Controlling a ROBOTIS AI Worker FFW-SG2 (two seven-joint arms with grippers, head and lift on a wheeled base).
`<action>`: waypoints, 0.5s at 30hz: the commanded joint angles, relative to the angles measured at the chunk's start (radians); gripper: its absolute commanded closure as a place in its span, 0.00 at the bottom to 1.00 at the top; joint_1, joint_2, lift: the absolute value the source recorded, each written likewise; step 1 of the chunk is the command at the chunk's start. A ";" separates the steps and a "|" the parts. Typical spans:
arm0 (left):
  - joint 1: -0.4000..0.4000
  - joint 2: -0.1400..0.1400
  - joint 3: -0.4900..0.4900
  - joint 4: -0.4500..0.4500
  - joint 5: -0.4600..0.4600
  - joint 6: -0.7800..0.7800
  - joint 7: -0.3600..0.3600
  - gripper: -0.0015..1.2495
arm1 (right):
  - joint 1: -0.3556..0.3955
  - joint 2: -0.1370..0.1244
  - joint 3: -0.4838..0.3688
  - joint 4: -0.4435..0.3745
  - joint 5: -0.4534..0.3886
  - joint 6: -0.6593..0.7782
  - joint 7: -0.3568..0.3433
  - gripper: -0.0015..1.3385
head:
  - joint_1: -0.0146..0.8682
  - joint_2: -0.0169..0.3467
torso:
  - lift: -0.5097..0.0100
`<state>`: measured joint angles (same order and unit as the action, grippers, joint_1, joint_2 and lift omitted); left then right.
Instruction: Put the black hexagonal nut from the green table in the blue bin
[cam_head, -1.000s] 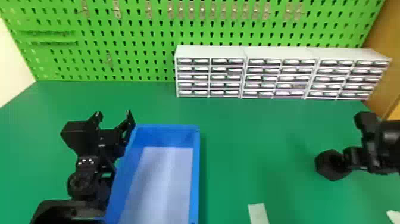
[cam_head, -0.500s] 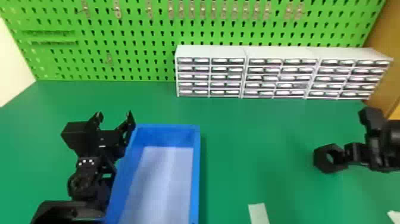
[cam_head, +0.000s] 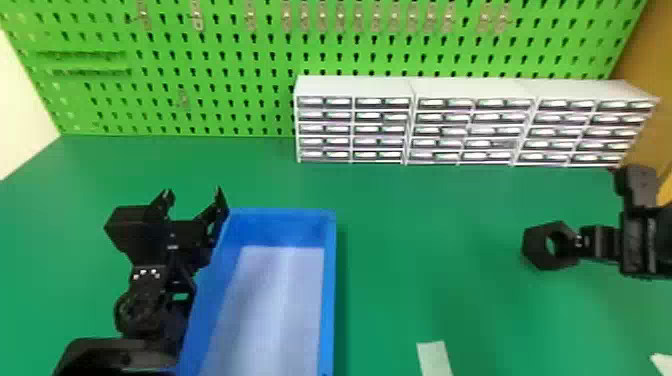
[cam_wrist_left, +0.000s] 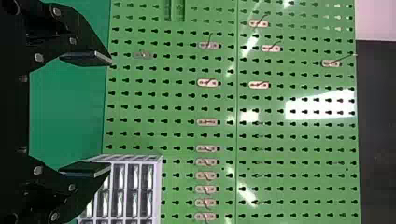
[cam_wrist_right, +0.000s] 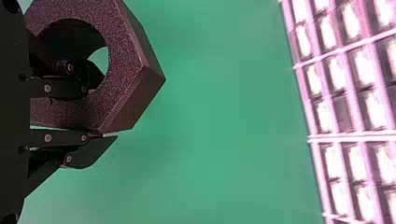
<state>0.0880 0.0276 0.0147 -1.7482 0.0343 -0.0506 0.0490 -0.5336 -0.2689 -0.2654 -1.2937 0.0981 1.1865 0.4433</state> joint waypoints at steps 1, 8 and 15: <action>0.002 0.000 -0.001 0.003 -0.001 0.000 0.000 0.36 | 0.035 0.022 -0.012 -0.102 -0.012 -0.024 -0.002 0.92 | 0.76 0.20 | 0.80; 0.001 0.000 -0.001 0.004 -0.001 0.000 0.000 0.36 | 0.067 0.043 -0.017 -0.211 -0.081 -0.051 -0.002 0.92 | 0.76 0.20 | 0.80; 0.001 0.000 -0.002 0.004 -0.002 0.000 0.000 0.36 | 0.083 0.054 0.009 -0.314 -0.135 -0.051 -0.002 0.92 | 0.76 0.20 | 0.80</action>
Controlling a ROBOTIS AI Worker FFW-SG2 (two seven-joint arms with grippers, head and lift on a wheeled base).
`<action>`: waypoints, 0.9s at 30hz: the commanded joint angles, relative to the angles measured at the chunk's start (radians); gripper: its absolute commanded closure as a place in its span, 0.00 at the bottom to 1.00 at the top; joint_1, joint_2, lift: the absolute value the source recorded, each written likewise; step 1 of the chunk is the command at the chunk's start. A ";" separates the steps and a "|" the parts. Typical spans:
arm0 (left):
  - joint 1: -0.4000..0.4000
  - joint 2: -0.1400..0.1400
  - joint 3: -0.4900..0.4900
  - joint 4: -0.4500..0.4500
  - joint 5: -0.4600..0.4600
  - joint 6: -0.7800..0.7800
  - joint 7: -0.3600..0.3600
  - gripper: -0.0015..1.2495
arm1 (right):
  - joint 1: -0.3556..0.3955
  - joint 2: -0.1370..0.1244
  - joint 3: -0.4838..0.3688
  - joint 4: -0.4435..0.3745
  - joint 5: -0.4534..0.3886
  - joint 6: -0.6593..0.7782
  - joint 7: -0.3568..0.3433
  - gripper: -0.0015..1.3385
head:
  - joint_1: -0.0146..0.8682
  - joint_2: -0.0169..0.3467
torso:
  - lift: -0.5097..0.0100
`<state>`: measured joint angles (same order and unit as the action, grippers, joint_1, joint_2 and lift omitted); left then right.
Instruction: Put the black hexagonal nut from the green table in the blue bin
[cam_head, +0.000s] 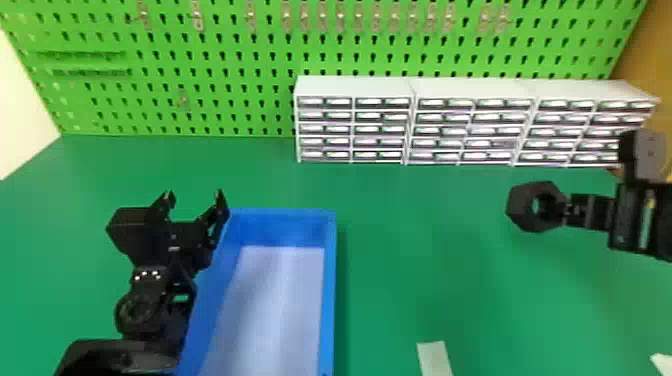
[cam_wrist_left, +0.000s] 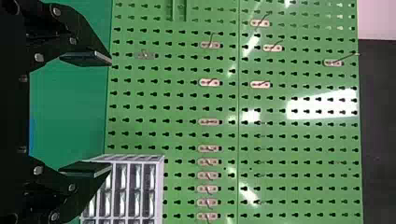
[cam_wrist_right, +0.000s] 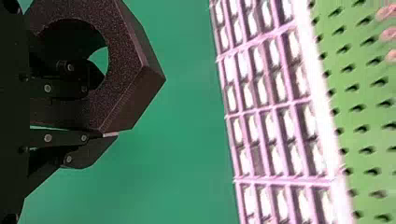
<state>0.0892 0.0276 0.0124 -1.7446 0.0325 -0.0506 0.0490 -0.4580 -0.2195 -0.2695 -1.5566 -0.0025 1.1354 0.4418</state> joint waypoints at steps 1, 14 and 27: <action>0.000 0.000 0.000 0.000 0.000 0.000 0.000 0.36 | 0.009 0.005 0.018 -0.062 -0.040 0.000 0.000 0.92 | 0.76 0.20 | 0.80; -0.003 0.000 -0.002 0.000 -0.003 0.000 0.000 0.36 | 0.021 0.014 0.085 -0.189 -0.146 -0.005 0.000 0.92 | 0.76 0.20 | 0.80; -0.006 0.000 -0.003 0.000 -0.006 0.000 0.000 0.36 | 0.022 0.025 0.197 -0.226 -0.292 -0.019 0.000 0.92 | 0.76 0.20 | 0.80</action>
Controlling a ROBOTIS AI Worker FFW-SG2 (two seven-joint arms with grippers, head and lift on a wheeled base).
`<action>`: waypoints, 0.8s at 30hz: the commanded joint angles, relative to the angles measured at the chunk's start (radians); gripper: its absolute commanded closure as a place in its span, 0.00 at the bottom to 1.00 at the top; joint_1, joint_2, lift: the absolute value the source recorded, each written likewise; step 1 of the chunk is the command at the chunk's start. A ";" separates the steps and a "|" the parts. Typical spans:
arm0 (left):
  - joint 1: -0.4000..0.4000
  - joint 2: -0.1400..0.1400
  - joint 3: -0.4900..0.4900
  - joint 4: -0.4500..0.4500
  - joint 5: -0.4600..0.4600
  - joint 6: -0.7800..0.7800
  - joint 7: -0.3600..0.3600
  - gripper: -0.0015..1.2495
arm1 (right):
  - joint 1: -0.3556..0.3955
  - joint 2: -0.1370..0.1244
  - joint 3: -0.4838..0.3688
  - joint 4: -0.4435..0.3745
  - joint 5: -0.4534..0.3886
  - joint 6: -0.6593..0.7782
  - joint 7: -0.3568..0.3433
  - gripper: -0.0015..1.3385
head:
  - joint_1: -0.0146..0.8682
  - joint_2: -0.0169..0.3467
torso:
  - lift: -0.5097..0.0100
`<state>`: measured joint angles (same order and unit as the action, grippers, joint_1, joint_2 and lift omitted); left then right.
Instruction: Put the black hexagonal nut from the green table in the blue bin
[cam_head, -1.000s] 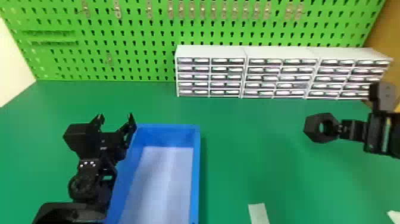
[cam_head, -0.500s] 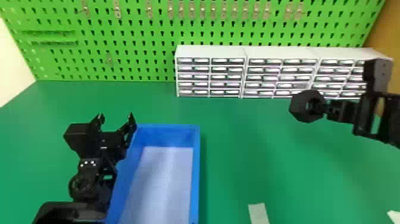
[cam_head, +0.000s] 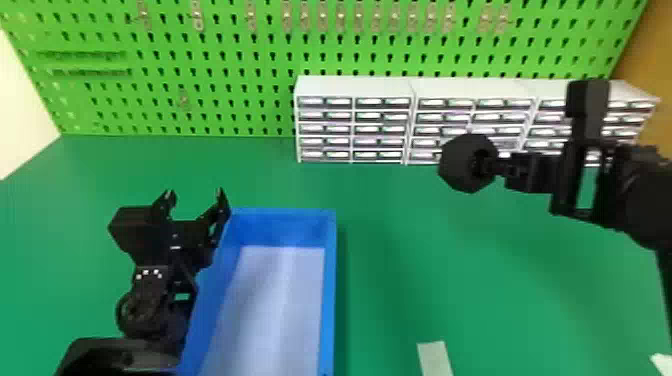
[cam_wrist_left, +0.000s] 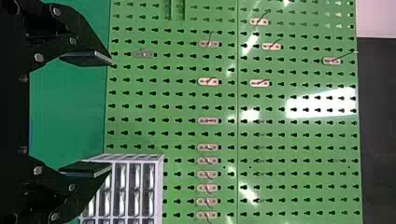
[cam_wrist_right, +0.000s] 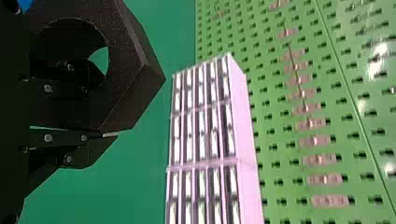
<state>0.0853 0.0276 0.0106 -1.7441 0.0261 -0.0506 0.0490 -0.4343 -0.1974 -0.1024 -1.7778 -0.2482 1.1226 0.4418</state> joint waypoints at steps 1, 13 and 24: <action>-0.002 0.000 -0.001 0.000 0.000 0.000 0.000 0.36 | -0.001 0.003 0.038 -0.005 -0.057 -0.007 0.000 0.92 | 0.76 0.20 | 0.80; -0.007 0.000 0.002 0.000 -0.002 0.000 0.000 0.36 | -0.021 0.004 0.181 -0.002 -0.160 -0.037 0.000 0.92 | 0.76 0.20 | 0.80; -0.007 0.000 0.000 0.000 -0.002 0.000 0.000 0.37 | -0.053 0.001 0.352 0.037 -0.237 -0.080 -0.002 0.92 | 0.76 0.20 | 0.80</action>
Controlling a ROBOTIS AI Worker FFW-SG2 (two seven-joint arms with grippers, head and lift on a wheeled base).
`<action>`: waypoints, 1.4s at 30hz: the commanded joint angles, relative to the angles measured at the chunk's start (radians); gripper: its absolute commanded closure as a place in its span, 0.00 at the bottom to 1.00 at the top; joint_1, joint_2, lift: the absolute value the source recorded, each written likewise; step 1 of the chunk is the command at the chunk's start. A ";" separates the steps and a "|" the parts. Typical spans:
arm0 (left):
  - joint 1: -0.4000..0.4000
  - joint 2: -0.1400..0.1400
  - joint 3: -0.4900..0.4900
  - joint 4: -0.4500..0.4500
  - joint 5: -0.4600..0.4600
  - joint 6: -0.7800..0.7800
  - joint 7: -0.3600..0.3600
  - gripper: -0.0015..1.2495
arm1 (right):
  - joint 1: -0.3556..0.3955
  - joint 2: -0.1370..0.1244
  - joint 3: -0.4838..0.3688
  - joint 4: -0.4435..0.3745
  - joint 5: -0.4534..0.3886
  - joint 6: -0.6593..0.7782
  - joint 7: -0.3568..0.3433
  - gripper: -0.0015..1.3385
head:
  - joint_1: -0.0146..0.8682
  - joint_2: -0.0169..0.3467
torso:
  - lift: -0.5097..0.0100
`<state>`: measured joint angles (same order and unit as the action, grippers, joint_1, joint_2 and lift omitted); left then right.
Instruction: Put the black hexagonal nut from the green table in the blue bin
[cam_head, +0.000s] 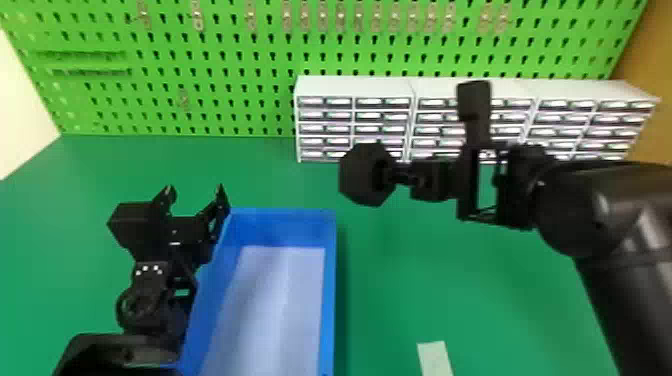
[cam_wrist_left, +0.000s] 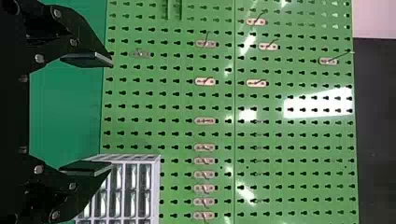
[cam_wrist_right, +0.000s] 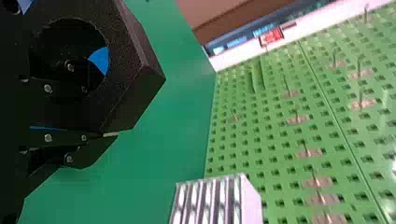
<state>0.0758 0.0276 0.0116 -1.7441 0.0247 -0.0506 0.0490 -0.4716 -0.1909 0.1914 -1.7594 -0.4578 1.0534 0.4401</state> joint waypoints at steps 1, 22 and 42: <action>0.002 0.000 -0.001 0.000 0.000 0.000 0.000 0.37 | -0.021 -0.008 0.072 0.018 -0.030 -0.010 0.000 0.92 | 0.76 0.20 | 0.80; 0.004 0.000 0.004 0.000 0.001 0.000 0.000 0.37 | -0.062 -0.015 0.286 0.078 -0.165 -0.058 -0.040 0.92 | 0.76 0.20 | 0.80; 0.004 0.000 0.004 0.000 0.001 0.000 0.000 0.37 | -0.094 -0.028 0.451 0.117 -0.282 -0.092 -0.078 0.92 | 0.76 0.20 | 0.80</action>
<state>0.0798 0.0276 0.0168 -1.7441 0.0261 -0.0506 0.0490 -0.5650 -0.2187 0.6310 -1.6440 -0.7324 0.9638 0.3628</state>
